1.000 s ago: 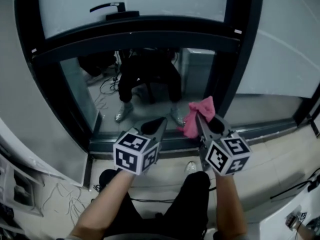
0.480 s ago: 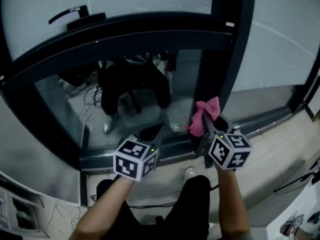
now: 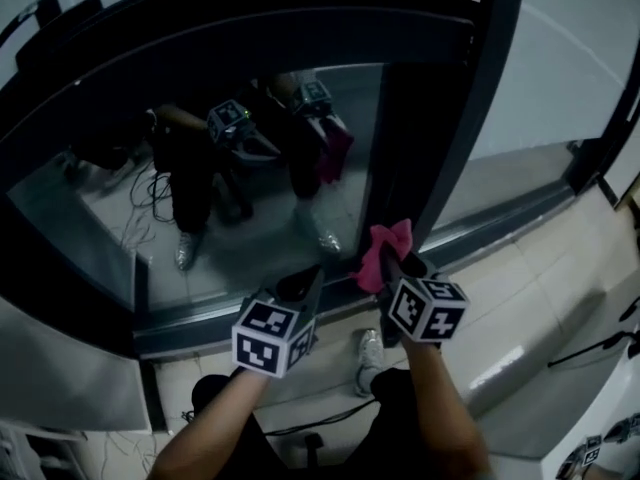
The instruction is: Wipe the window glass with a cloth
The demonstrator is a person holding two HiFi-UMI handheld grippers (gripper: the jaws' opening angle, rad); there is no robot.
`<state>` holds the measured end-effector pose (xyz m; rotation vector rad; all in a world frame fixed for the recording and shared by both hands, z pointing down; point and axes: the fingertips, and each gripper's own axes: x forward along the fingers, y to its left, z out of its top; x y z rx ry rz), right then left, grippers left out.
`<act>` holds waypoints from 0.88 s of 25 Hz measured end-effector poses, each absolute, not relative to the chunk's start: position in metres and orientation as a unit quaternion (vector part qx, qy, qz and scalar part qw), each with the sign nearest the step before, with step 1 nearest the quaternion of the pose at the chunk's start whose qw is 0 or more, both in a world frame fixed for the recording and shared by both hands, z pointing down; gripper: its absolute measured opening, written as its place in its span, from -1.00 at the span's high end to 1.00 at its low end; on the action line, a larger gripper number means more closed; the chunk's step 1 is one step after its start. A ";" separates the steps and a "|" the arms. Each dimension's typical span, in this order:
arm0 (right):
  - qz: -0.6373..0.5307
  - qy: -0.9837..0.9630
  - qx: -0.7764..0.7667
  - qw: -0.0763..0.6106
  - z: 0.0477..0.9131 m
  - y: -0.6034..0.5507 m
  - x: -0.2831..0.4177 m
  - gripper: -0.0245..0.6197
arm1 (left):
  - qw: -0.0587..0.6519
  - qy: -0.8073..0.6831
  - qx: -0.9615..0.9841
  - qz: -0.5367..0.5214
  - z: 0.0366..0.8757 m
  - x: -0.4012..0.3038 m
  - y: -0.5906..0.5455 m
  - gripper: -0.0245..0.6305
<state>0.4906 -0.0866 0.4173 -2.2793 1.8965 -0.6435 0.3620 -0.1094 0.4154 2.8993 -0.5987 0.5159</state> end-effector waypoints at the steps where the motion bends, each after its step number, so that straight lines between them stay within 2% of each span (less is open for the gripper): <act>1: -0.224 0.620 -0.750 0.056 0.432 -0.090 0.492 0.70 | 0.072 -0.197 0.962 0.177 0.426 0.365 -0.112 0.92; 8: -0.314 0.576 -0.751 0.072 0.545 -0.111 0.510 0.70 | 0.097 -0.181 0.957 0.206 0.499 0.391 -0.122 0.92; 13: -0.387 0.524 -0.751 0.110 0.624 -0.111 0.513 0.70 | 0.120 -0.163 0.950 0.237 0.546 0.396 -0.115 0.92; 22: -0.445 0.459 -0.748 0.176 0.710 -0.132 0.519 0.70 | 0.136 -0.157 0.940 0.270 0.599 0.395 -0.126 0.92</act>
